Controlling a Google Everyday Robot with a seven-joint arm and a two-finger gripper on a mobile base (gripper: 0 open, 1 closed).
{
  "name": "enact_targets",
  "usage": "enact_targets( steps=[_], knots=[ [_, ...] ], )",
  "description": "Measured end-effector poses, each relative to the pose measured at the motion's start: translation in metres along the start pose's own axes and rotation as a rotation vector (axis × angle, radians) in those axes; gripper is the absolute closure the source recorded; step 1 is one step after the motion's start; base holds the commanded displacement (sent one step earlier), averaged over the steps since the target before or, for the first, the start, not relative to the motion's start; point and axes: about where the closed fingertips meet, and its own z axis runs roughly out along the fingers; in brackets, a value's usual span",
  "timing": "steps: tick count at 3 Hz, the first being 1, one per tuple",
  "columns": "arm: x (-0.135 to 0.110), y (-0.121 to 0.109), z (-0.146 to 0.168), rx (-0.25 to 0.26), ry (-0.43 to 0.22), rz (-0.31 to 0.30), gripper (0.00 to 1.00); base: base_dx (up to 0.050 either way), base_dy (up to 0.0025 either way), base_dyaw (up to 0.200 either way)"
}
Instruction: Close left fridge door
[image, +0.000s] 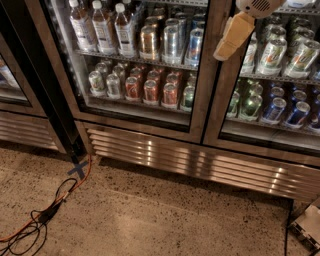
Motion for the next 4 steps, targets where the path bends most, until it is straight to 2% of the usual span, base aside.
enact_targets(
  steps=[1, 2, 4],
  knots=[
    [-0.009, 0.002, 0.046, -0.082, 0.01, 0.016, 0.0, 0.0, 0.0, 0.0],
    [-0.009, 0.002, 0.047, -0.082, 0.011, 0.015, 0.0, 0.0, 0.0, 0.0],
    [0.016, -0.016, 0.006, 0.073, 0.139, 0.064, 0.0, 0.0, 0.0, 0.0]
  ],
)
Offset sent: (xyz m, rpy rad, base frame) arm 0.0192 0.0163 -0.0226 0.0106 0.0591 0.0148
